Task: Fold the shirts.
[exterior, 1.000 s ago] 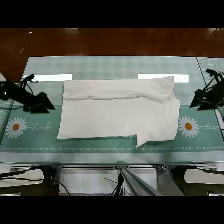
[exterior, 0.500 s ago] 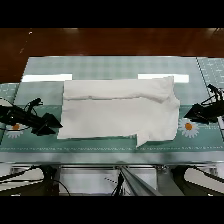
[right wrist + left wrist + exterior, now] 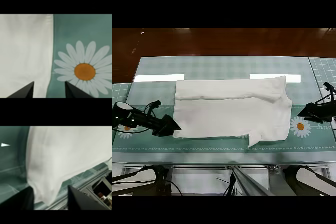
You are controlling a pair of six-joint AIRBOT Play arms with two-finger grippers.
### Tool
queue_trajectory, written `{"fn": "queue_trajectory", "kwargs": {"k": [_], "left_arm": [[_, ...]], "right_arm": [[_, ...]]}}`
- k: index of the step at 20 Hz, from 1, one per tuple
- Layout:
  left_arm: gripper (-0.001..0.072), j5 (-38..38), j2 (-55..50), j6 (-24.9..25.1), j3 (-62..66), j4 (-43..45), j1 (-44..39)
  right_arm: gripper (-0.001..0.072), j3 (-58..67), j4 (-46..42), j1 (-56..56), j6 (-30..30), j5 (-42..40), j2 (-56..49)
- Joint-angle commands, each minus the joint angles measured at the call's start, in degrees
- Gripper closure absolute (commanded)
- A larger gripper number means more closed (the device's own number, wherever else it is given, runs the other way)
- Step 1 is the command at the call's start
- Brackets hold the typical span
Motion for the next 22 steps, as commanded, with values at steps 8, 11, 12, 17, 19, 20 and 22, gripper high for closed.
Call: {"fn": "queue_trajectory", "kwargs": {"k": [8, 11, 12, 17, 19, 20, 22], "left_arm": [[0.0679, 3.5, -4.1, 1.1, -0.7, -2.3, -4.5], [0.0679, 2.8, -4.1, 1.5, -0.7, -2.3, -4.5], [0.0679, 2.8, -4.1, 1.5, -0.7, -2.3, -4.5], [0.0679, 2.7, -4.1, 1.5, -0.7, -2.3, -4.5], [0.0679, 2.7, -4.1, 1.5, -0.7, -2.3, -4.5], [0.0679, 2.7, -4.1, 1.5, -0.7, -2.3, -4.5], [0.0679, 2.8, -4.1, 1.5, -0.6, -2.3, -4.5]], "right_arm": [[0.0159, -9.6, -1.7, -0.1, 0.2, 4.0, 2.1], [0.0158, -16.3, 0.1, -0.1, -1.8, 3.2, 2.8], [0.0158, -18.0, 0.0, -0.1, -1.8, 1.9, 3.8], [0.0184, -23.6, 4.4, 0.0, -1.8, -8.1, 10.2], [0.0186, -24.9, 8.0, 0.1, -1.6, -10.5, 10.4], [0.0188, -25.9, 10.6, 0.1, -1.6, -11.1, 10.4], [0.0233, -28.0, 13.3, 0.1, -1.9, -11.4, 10.4]]}}
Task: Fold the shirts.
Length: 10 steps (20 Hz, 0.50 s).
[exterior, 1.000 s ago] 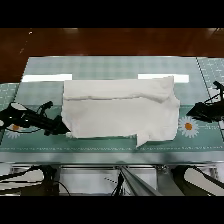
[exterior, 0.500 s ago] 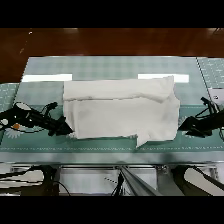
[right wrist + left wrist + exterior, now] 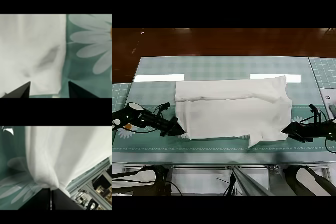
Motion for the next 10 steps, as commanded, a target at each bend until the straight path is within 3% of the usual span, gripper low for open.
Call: {"fn": "queue_trajectory", "kwargs": {"k": [1, 3, 4, 5, 8, 10], "left_arm": [[0.0679, 2.8, 0.0, 0.0, 0.2, -0.1, 0.0], [0.0679, 3.2, 0.0, 0.0, 0.3, -0.1, 0.0], [0.0679, 3.2, 0.0, 0.0, 0.3, -0.1, 0.0], [0.0679, 2.7, 0.0, 0.0, 0.8, -0.1, 0.0], [0.0679, -0.7, 1.4, 0.0, 4.8, -0.1, 0.0], [0.0679, -1.4, 4.4, 0.0, 9.4, -0.8, 0.0]], "right_arm": [[0.0303, -3.6, 4.7, 0.0, -0.1, -3.0, 0.6], [0.048, -3.5, 4.7, 0.0, -0.2, -2.6, 0.7], [0.0615, -2.8, 4.8, 0.0, -0.2, -1.6, 0.7], [0.0686, -1.3, 4.9, 0.0, -0.4, 0.2, 0.7], [0.0687, 6.4, 8.8, 0.0, -3.8, 5.6, 2.6], [0.0687, 12.1, 14.5, 0.1, -2.3, 3.0, 4.5]]}}
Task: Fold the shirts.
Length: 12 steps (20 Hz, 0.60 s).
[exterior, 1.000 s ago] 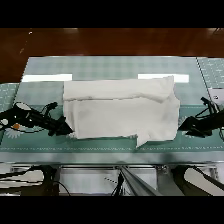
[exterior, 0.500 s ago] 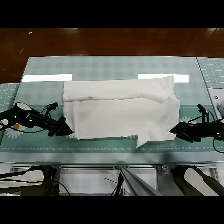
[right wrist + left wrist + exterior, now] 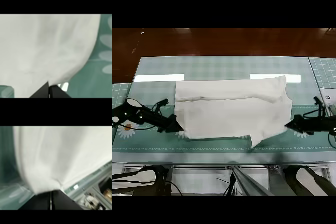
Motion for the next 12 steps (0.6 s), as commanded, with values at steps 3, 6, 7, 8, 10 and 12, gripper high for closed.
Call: {"fn": "queue_trajectory", "kwargs": {"k": [3, 6, 7, 8, 10, 12], "left_arm": [[0.0679, 0.2, 7.4, -0.1, 10.0, -10.2, 0.0], [0.0679, 7.1, 7.9, 0.2, 13.8, -15.1, -1.9], [0.0679, 9.2, 7.5, 1.0, 14.6, -15.1, -3.0], [0.0679, 12.1, 7.2, 1.0, 15.3, -15.1, -3.9], [0.0679, 20.1, 7.1, -0.5, 15.9, -15.2, -4.6], [0.068, 25.4, 7.0, -1.2, 15.9, -15.2, -4.6]], "right_arm": [[0.0688, 10.7, 14.6, 2.0, 0.8, -8.0, 2.2], [0.0688, 12.0, 14.7, 10.3, 0.7, -22.7, 0.2], [0.0688, 12.5, 14.7, 13.2, 0.8, -28.6, -1.3], [0.0688, 13.3, 14.6, 15.8, 0.8, -33.4, -3.0], [0.0688, 16.4, 14.7, 19.0, 0.8, -40.6, -7.6], [0.0688, 20.6, 14.6, 20.0, 1.6, -44.7, -13.0]]}}
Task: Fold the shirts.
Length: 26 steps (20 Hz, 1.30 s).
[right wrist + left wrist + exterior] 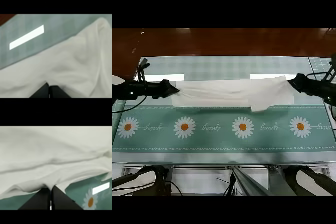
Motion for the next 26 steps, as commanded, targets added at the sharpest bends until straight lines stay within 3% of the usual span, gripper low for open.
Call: {"fn": "queue_trajectory", "kwargs": {"k": [1, 6, 12, 13, 14, 15, 16, 17, 19, 21, 22, 23, 26], "left_arm": [[0.0679, 10.8, -0.5, -0.9, 1.1, -1.1, -0.7], [0.0679, 12.5, -7.2, -0.9, 2.6, -1.7, -1.0], [0.0678, 12.2, -16.6, -0.9, 9.6, -1.7, -3.8], [0.0678, 12.0, -17.5, -0.9, 9.8, -1.7, -3.8], [0.0676, 11.1, -18.2, -0.9, 9.8, -1.7, -3.6], [0.0621, 9.6, -18.6, -0.9, 9.8, -1.7, -3.1], [0.0404, 8.2, -18.6, -0.9, 9.8, -1.6, -2.3], [0.0268, 5.6, -18.5, -0.8, 10.0, -1.6, -1.2], [0.0263, -1.3, -18.3, 0.2, 11.3, -1.6, 1.4], [0.0263, -7.0, -18.1, 0.2, 12.9, -1.7, 3.4], [0.0263, -8.8, -18.0, 0.2, 13.5, -1.7, 3.8], [0.0263, -10.1, -17.7, 0.2, 13.9, -1.7, 3.8], [0.0263, -11.1, -16.7, 0.2, 14.1, -1.8, 2.7]], "right_arm": [[0.0688, 7.0, 0.6, 3.4, 0.9, -11.8, -8.9], [0.0688, 14.7, 0.6, 3.5, 2.1, -11.4, -20.7], [0.0685, 14.7, 0.2, 3.5, 2.2, -9.9, -25.6], [0.064, 14.7, -0.2, 3.4, 2.2, -10.0, -25.7], [0.0483, 14.7, -0.8, 3.4, 2.1, -10.1, -25.6], [0.0327, 14.7, -1.6, 2.9, 1.1, -10.0, -25.2], [0.0201, 14.7, -3.2, 2.1, 0.2, -9.5, -24.2], [0.0181, 14.7, -6.3, 1.1, 0.2, -9.0, -22.7], [0.0181, 14.7, -17.4, -1.6, 1.8, -7.2, -18.9], [0.018, 14.7, -29.4, -4.5, 9.7, -3.9, -16.5], [0.0159, 14.7, -31.3, -6.4, 13.0, -0.5, -16.5], [0.011, 14.7, -29.7, -8.5, 13.4, 3.5, -17.5], [0.0108, 14.7, -16.9, -12.6, 7.0, 14.3, -23.1]]}}
